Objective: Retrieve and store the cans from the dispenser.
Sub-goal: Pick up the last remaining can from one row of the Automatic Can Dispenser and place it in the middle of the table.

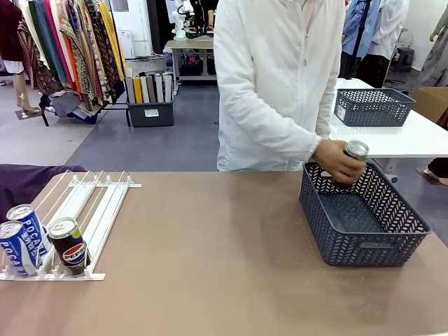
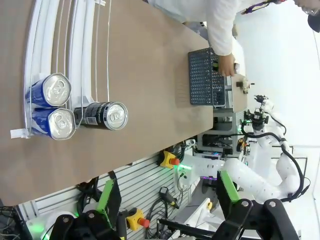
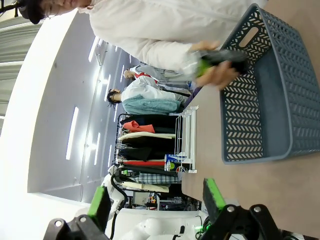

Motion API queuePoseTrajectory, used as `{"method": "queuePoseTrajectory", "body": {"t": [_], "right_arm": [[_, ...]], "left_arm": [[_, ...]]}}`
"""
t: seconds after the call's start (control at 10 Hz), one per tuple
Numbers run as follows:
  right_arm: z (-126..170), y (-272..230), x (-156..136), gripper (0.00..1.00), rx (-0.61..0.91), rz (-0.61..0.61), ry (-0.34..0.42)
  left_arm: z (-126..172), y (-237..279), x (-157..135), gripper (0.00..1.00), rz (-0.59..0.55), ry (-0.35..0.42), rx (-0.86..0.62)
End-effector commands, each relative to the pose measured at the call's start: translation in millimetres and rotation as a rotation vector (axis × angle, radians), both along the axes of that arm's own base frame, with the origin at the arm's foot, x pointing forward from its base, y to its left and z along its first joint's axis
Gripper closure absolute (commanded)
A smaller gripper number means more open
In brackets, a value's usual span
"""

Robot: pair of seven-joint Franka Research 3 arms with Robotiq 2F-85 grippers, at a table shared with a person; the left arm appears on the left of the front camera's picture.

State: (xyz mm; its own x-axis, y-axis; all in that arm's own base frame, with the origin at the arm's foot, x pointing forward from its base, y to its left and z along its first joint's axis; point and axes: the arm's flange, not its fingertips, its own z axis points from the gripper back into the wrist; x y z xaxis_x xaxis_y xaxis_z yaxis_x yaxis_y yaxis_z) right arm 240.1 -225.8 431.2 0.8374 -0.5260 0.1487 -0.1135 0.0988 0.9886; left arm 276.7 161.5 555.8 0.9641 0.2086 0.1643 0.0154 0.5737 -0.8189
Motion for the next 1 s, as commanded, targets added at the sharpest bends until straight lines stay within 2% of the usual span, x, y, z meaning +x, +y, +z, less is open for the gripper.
{"method": "queuePoseTrajectory", "body": {"t": [0.0,0.1,0.2,0.3,0.4,0.5,0.6,0.7,0.9], "right_arm": [[2,-1,1,0.0,0.0,0.001,-0.027],[2,-1,1,0.0,0.0,0.001,-0.027],[2,-1,1,0.0,0.0,0.001,-0.027],[2,-1,1,0.0,0.0,0.001,-0.027],[2,-1,1,0.0,0.0,0.001,-0.027],[2,-1,1,0.0,0.0,0.001,-0.027],[2,-1,1,0.0,0.0,0.001,-0.027],[2,-1,1,0.0,0.0,0.001,-0.027],[2,-1,1,0.0,0.0,0.001,-0.027]], "left_arm": [[0,0,0,0.0,-0.014,-0.022,-0.017],[0,0,0,0.0,0.0,0.0,0.0],[17,-24,15,0.0,0.015,0.027,0.132],[25,-63,23,0.0,0.001,0.087,0.293],[24,-97,26,0.0,-0.019,0.133,0.465],[11,-131,32,0.0,-0.1,0.136,0.628],[-6,-161,41,0.0,-0.106,0.136,0.768],[-26,-188,49,0.0,-0.132,0.151,0.848],[-44,-209,64,0.0,-0.234,0.195,0.861]]}}
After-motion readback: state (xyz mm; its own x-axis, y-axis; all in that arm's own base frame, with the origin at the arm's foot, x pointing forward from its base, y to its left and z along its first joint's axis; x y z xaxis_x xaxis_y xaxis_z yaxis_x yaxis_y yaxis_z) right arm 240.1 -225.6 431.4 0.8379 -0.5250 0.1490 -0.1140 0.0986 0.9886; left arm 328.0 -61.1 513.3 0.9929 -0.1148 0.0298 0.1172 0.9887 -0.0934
